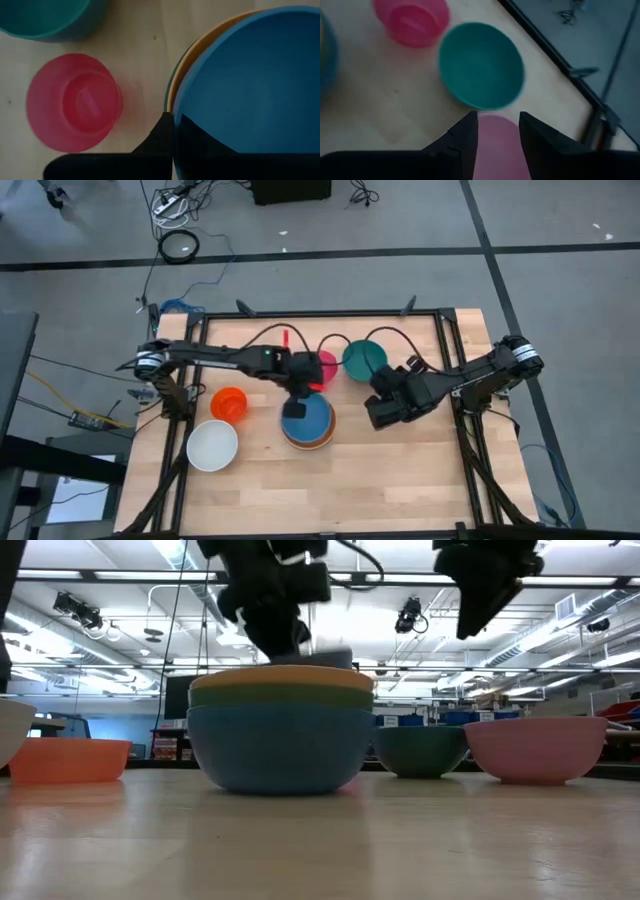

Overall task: Nest bowls inside each other
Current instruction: Stack the blue bowl on top of the orange bowl, then stack the pink bowl on top of the blue bowl

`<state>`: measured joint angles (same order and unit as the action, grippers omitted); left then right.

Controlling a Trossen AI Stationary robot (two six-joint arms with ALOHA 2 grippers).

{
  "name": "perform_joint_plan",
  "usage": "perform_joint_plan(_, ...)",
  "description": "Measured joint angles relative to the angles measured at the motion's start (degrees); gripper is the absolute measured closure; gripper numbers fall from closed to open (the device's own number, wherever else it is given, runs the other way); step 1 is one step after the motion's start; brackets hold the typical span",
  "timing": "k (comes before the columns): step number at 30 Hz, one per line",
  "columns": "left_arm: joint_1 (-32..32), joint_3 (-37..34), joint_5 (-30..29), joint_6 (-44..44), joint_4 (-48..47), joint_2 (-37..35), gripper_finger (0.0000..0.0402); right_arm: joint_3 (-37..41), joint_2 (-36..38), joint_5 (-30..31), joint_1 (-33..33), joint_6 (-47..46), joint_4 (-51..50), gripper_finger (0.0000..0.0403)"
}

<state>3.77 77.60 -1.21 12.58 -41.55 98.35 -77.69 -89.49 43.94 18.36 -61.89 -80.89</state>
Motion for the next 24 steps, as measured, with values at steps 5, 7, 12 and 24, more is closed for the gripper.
perform_joint_plan(5,0.0,0.0,0.3,0.3,1.8,2.4,0.039,0.0,0.0,0.2,0.0,-2.8,-2.8,0.0274)
perform_joint_plan(7,0.0,0.1,0.3,-0.4,1.9,2.7,0.0387,0.0,0.0,0.2,0.0,-2.9,-2.8,0.0273)
perform_joint_plan(12,0.0,0.0,4.2,-2.9,-1.0,1.8,0.0361,0.0,0.0,0.8,-0.7,-2.4,-2.8,0.0274)
perform_joint_plan(24,-0.4,2.0,5.4,-5.8,-6.3,-3.8,0.0284,0.5,0.0,-8.8,-4.6,0.3,-3.8,0.0271)
